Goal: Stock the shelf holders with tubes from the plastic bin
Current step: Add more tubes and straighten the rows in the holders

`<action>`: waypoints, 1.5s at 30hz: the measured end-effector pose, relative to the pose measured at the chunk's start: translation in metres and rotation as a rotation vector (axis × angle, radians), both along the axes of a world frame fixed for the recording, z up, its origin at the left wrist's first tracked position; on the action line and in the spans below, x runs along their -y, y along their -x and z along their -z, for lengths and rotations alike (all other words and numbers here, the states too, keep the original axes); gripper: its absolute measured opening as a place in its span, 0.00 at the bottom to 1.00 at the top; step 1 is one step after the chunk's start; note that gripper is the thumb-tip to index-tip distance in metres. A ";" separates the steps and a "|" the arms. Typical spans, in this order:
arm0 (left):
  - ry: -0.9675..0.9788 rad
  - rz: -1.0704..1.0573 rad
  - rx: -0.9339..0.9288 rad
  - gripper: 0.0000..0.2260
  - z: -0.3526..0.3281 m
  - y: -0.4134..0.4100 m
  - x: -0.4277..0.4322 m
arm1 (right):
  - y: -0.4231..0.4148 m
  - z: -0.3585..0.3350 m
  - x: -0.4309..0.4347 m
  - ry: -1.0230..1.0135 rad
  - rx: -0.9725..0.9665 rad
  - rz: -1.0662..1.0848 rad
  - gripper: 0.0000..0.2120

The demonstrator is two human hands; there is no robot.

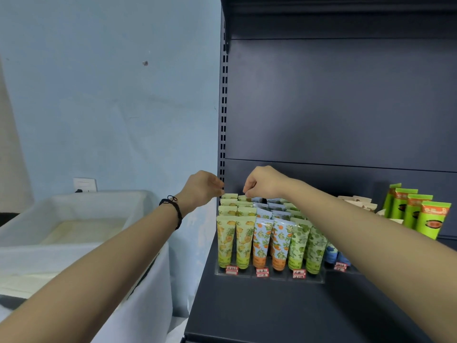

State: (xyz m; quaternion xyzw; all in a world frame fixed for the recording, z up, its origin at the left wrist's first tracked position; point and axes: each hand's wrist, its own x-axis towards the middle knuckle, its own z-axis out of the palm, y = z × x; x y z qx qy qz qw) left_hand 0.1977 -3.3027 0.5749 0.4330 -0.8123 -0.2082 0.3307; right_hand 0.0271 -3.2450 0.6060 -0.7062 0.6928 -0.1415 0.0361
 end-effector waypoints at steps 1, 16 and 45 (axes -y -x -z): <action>-0.019 0.008 0.000 0.11 0.002 0.002 0.001 | 0.000 0.002 0.002 0.002 -0.002 0.000 0.07; -0.073 0.002 -0.010 0.04 0.004 0.006 0.004 | -0.003 0.004 0.011 0.005 -0.051 -0.009 0.05; 0.260 0.067 0.542 0.09 -0.024 0.084 -0.023 | 0.061 0.001 -0.016 -0.032 -0.095 0.051 0.05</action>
